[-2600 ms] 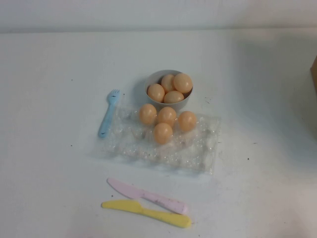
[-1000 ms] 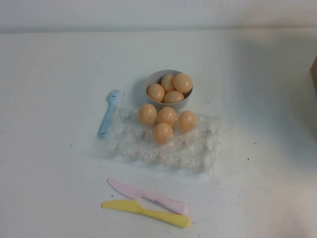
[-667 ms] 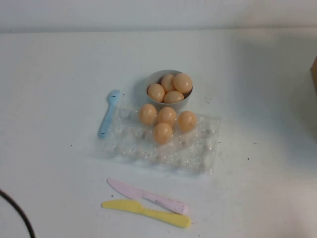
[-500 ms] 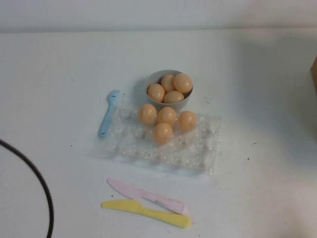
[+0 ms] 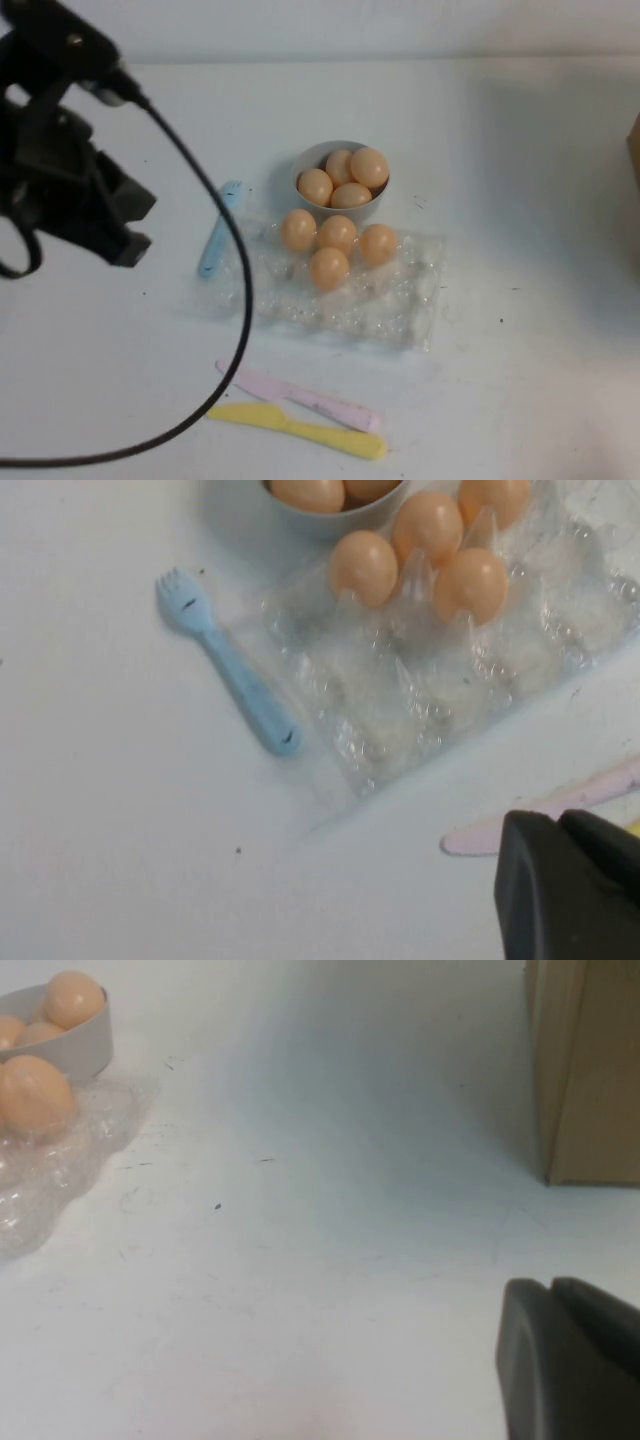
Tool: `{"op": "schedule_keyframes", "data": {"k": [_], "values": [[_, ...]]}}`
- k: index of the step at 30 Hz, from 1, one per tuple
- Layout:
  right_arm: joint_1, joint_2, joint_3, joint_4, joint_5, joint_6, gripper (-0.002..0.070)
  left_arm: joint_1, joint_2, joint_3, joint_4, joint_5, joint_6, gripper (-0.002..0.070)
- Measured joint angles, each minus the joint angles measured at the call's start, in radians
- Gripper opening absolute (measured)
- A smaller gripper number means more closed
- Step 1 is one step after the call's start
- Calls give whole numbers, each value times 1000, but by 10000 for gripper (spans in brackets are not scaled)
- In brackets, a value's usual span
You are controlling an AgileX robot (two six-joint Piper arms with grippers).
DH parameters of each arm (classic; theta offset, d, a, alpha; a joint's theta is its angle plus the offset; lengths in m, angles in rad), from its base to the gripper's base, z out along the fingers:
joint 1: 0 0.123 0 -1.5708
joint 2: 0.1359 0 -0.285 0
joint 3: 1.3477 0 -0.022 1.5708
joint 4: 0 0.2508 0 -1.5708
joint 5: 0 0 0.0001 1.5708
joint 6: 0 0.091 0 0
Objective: Take an egg out of the egg box
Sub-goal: Pick up the egg from the plastic box
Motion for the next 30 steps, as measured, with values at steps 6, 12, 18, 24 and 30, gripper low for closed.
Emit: {"op": "schedule_keyframes", "data": {"k": [6, 12, 18, 24, 30], "values": [[0, 0, 0, 0, 0, 0, -17, -108, 238, -213, 66, 80, 32, -3], [0, 0, 0, 0, 0, 0, -17, -154, 427, -373, 124, 102, 207, -3], [0, 0, 0, 0, 2, 0, -17, -169, 517, -393, 128, 49, 270, -3], [0, 0, 0, 0, 2, 0, -17, -169, 585, -396, 136, 7, 414, -3], [0, 0, 0, 0, 2, 0, -17, -169, 640, -402, 139, -10, 633, 60]]}}
